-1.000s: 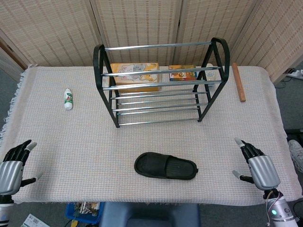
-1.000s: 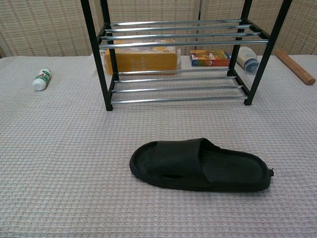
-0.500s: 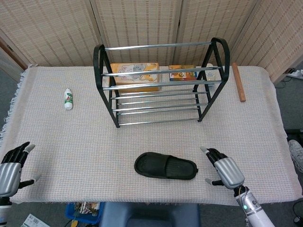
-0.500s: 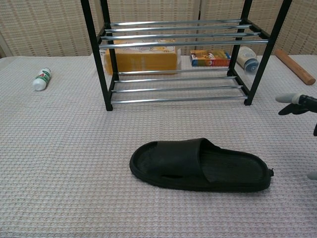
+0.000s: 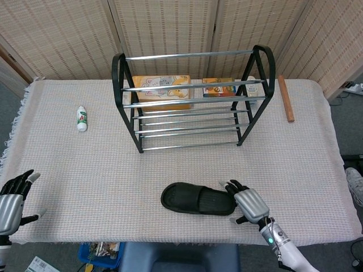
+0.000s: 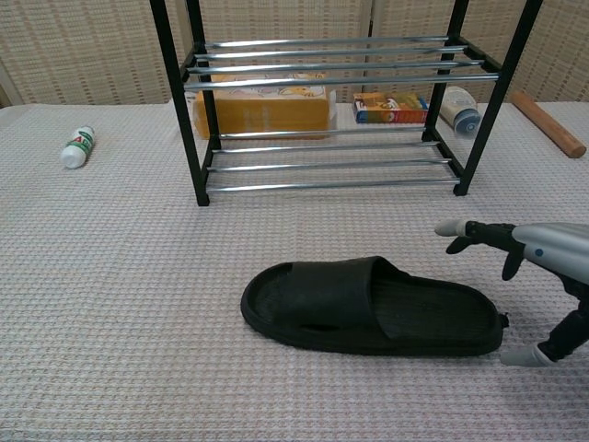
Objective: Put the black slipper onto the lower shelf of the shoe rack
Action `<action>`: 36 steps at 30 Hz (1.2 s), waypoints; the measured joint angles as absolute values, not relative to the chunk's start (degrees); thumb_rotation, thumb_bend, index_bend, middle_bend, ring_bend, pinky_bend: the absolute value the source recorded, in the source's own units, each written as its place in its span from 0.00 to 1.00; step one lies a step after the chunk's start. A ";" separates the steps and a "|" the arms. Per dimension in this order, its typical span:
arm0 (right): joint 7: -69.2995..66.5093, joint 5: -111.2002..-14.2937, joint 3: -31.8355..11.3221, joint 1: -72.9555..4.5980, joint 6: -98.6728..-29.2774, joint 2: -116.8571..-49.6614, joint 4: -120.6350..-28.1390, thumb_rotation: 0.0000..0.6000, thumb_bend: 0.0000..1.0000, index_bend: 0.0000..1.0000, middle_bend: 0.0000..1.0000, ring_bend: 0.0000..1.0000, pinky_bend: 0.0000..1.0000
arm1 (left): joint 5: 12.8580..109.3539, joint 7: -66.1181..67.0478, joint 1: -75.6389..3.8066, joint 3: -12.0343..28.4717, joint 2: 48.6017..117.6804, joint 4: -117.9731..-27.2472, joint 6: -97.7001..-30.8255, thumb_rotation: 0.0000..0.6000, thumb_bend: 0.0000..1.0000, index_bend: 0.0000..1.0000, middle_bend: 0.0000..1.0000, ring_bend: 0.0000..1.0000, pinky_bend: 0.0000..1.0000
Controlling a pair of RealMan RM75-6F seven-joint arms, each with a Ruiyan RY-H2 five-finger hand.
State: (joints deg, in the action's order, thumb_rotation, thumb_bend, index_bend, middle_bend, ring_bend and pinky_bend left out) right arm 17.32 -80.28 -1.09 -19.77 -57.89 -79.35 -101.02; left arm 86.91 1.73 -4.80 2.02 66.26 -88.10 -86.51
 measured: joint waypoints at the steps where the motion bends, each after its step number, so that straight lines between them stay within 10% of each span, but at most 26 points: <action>1: 17.91 -79.60 -1.29 -20.17 -57.59 -79.90 -101.08 1.00 0.00 0.00 0.15 0.11 0.28 | 86.96 1.69 -4.84 1.98 66.34 -88.01 -86.41 1.00 0.15 0.18 0.12 0.15 0.19; 30: 26.96 -67.17 -2.39 -25.70 -56.21 -86.61 -98.85 1.00 0.00 0.09 0.18 0.12 0.28 | 86.30 -0.51 -4.63 1.65 66.99 -84.76 -85.47 1.00 0.15 0.20 0.12 0.15 0.19; 36: 27.43 -66.91 -2.49 -26.30 -57.07 -87.63 -98.17 1.00 0.21 0.19 0.24 0.20 0.28 | 86.30 -0.79 -4.63 1.77 67.03 -84.46 -85.62 1.00 0.15 0.21 0.12 0.15 0.19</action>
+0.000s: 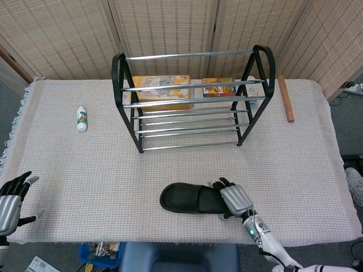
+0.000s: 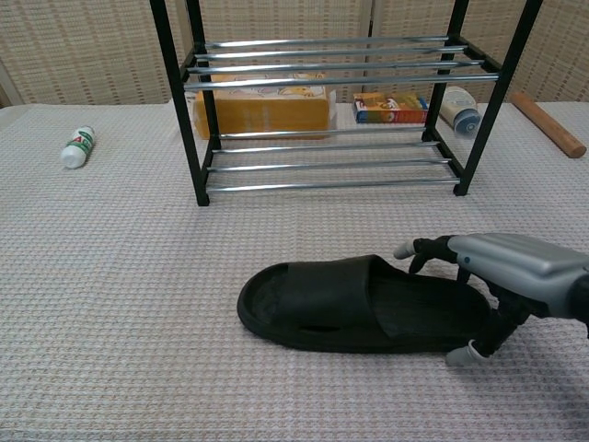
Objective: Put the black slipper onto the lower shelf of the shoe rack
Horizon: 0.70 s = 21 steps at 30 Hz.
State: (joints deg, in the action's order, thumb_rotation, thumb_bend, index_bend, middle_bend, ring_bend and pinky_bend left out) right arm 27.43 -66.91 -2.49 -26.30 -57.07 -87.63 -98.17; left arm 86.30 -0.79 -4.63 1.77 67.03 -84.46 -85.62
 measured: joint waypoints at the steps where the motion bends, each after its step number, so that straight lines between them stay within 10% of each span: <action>1: 27.19 -67.20 -2.51 -26.33 -57.38 -87.85 -97.96 1.00 0.27 0.22 0.26 0.23 0.28 | 86.24 -0.83 -4.62 1.77 67.05 -84.41 -85.57 1.00 0.15 0.21 0.12 0.15 0.19; 21: 18.41 -73.93 -3.25 -25.12 -63.47 -87.51 -95.61 1.00 0.44 0.45 0.41 0.36 0.39 | 86.04 -1.45 -4.51 1.65 67.35 -83.49 -85.23 1.00 0.15 0.24 0.12 0.15 0.19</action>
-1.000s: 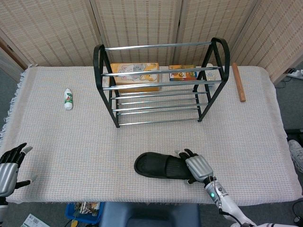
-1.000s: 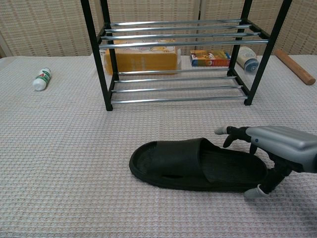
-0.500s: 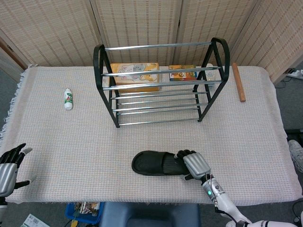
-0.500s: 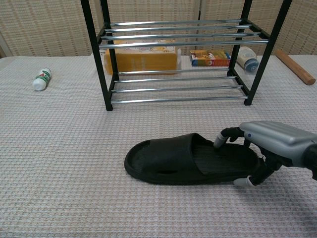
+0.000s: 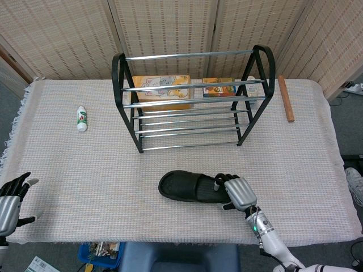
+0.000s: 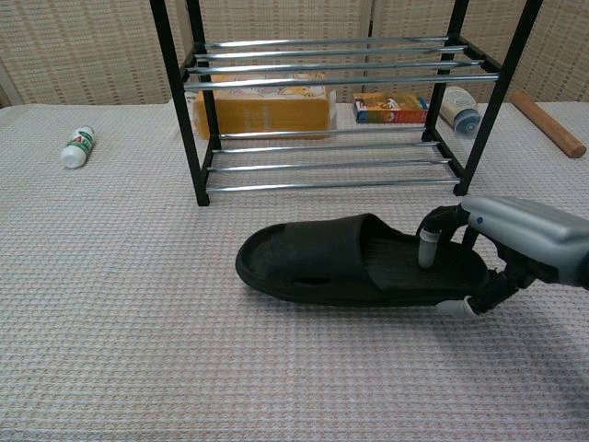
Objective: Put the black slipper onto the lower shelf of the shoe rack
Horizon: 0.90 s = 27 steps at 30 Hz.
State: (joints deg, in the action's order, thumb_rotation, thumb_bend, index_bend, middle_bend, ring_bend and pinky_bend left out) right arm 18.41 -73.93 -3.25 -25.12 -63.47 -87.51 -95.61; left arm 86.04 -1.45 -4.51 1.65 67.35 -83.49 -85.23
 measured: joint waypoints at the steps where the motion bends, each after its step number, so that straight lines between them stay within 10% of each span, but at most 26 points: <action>1: 17.79 -74.34 -3.43 -24.90 -64.13 -86.94 -95.80 1.00 0.44 0.45 0.42 0.36 0.39 | 86.09 -1.45 -4.55 1.66 67.38 -83.49 -85.21 1.00 0.15 0.24 0.12 0.15 0.19; 27: 16.91 -56.17 -17.24 -33.59 -59.12 -90.46 -84.07 1.00 0.44 0.45 0.40 0.36 0.39 | 86.89 -2.04 -4.46 1.32 67.40 -83.32 -85.68 1.00 0.15 0.24 0.12 0.15 0.19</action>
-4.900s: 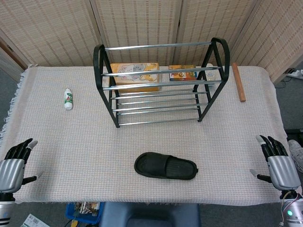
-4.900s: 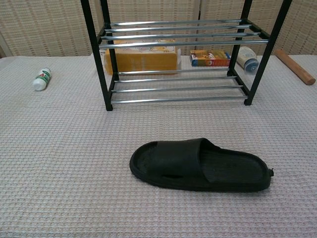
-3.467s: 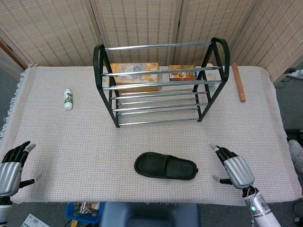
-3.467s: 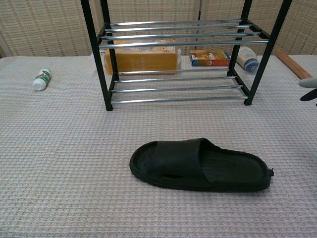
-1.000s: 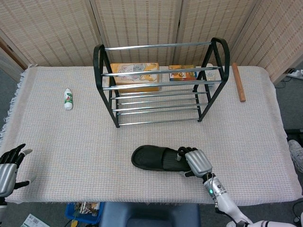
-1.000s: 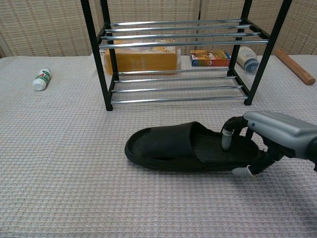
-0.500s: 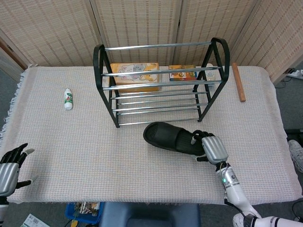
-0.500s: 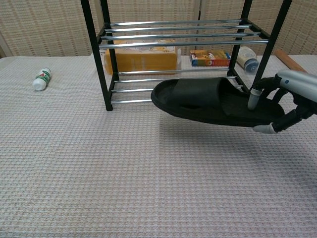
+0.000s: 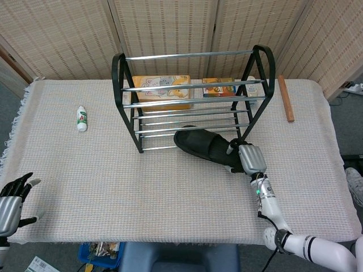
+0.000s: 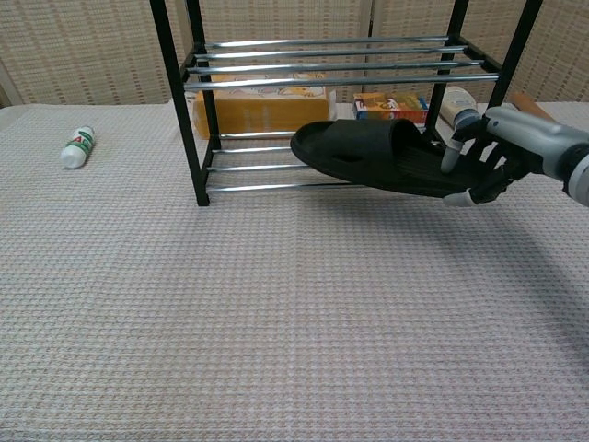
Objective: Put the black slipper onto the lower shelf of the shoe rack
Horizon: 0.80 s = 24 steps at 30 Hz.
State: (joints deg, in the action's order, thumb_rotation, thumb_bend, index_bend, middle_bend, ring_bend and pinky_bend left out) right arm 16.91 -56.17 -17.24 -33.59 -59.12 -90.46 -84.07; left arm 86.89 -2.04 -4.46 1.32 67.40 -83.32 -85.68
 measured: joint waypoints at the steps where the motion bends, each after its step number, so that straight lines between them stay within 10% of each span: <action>1: 17.04 -55.27 -17.78 -34.43 -58.64 -91.44 -82.79 1.00 0.44 0.45 0.40 0.36 0.39 | 86.87 -2.07 -4.44 1.31 67.37 -83.29 -85.66 1.00 0.15 0.24 0.12 0.15 0.19; 16: 20.87 -45.66 -23.50 -45.34 -54.18 -101.73 -69.85 1.00 0.44 0.45 0.36 0.32 0.39 | 86.30 -2.44 -4.17 1.25 67.11 -82.67 -85.37 1.00 0.15 0.24 0.12 0.15 0.19; 24: 23.19 -41.54 -25.27 -49.75 -52.53 -104.89 -64.79 1.00 0.44 0.29 0.29 0.21 0.35 | 85.63 -3.03 -3.89 1.18 67.04 -81.68 -84.95 1.00 0.15 0.23 0.12 0.15 0.19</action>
State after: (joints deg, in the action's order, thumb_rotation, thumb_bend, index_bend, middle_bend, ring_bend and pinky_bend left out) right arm 23.19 -41.54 -25.27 -49.75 -52.53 -104.89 -64.79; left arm 85.63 -3.03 -3.89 1.18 67.04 -81.68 -84.95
